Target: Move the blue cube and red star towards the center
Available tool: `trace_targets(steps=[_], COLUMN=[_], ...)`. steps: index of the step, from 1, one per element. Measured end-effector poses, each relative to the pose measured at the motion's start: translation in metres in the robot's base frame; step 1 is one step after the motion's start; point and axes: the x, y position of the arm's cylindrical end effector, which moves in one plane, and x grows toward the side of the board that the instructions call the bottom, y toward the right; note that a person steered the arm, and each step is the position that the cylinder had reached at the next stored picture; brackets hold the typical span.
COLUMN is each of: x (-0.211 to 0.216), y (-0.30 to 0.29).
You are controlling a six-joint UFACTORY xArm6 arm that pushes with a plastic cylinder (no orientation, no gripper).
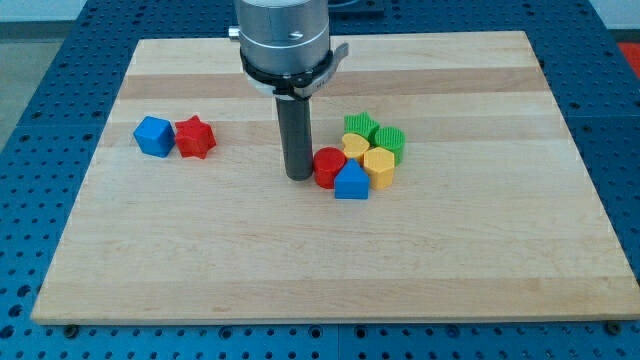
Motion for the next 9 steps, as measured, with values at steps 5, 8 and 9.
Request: trace_targets(steps=[5, 8, 9], x=[0.006, -0.032, -0.048], y=[-0.19, -0.256, -0.251])
